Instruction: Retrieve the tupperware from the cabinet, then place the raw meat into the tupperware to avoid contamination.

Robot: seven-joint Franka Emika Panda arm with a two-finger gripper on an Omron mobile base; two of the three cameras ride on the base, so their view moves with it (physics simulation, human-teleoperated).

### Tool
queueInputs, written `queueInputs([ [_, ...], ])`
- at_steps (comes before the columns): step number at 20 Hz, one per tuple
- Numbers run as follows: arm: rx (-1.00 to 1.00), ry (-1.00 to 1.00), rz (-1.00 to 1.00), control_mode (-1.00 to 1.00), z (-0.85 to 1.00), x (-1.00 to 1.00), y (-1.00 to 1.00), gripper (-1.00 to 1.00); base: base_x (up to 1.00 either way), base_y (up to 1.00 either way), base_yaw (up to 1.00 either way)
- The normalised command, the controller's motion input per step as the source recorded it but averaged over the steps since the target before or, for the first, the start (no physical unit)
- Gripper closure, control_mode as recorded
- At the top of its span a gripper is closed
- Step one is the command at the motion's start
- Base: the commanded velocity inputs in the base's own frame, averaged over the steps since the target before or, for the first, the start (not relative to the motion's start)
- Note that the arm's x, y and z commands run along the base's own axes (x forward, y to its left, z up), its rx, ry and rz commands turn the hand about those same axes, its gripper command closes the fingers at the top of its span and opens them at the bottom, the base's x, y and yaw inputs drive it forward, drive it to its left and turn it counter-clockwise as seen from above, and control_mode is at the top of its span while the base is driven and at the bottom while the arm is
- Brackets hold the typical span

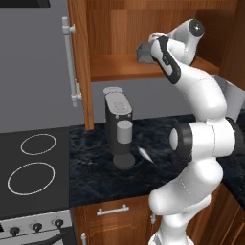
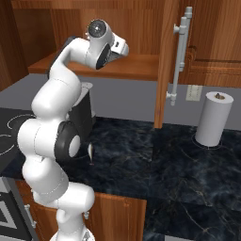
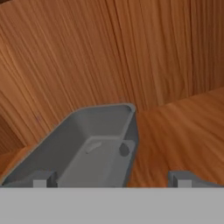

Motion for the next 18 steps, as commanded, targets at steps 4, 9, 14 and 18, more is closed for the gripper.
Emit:
queueInputs([
  [4,0.00,0.07,0.00,-1.00,0.00,0.37,-0.08,-1.00,0.00,0.00,0.00],
  [9,0.00,0.06,0.00,-1.00,0.00,0.41,-0.06,-1.00,0.00,0.00,0.00],
  [14,0.00,0.01,0.00,-1.00,-0.09,0.15,-0.05,-1.00,0.00,0.00,0.00],
  [18,0.00,0.00,0.00,-1.00,-0.25,0.00,-0.01,-1.00,0.00,0.00,0.00],
])
